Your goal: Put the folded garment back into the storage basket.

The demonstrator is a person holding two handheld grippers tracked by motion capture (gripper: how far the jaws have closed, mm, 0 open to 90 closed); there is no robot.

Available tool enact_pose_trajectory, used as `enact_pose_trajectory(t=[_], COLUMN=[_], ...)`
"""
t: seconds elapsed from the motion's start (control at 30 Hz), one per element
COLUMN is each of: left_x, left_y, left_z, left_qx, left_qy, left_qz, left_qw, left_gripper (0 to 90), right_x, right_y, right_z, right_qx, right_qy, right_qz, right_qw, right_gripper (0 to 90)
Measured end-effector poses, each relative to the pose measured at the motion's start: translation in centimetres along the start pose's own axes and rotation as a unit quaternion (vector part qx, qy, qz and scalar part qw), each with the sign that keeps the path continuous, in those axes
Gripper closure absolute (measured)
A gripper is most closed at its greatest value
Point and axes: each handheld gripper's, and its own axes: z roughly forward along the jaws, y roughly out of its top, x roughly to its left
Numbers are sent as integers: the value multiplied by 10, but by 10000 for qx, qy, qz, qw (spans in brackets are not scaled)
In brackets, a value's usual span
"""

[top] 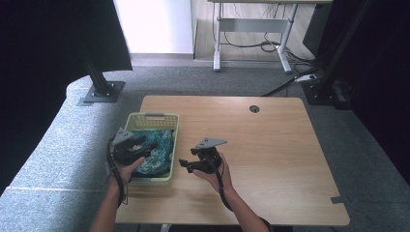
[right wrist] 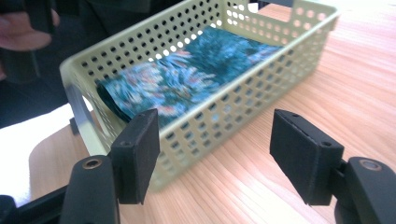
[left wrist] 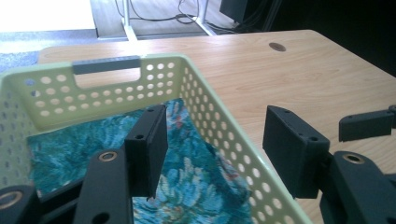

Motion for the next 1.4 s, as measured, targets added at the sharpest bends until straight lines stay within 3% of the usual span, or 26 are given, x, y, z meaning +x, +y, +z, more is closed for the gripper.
enact_pose_trajectory(t=[0.33, 0.6, 0.9, 1.17, 1.4], left_x=[-26, -60, -96, -133, -154], left_y=[-15, -20, -33, -48, -61], left_z=[-9, -12, 0, 19, 30], left_qx=[-82, -142, -104, 25, 132], left_qy=[-113, -326, -582, -865, -1021], left_qz=[184, 394, 638, 872, 1020], left_qw=[9997, 9986, 9962, 9924, 9894], left_gripper=[407, 408, 405, 404, 403], right_x=[-9, -19, -27, -37, -41], right_y=[-18, -44, -75, -104, -134], right_z=[-46, -90, -129, -161, -183], right_qx=[25, 41, -7, -41, -44], right_qy=[-232, -459, -625, -781, -937], right_qz=[-335, -433, -421, -315, -218], right_qw=[9992, 9980, 9972, 9964, 9953], right_gripper=[345, 345, 342, 342, 340])
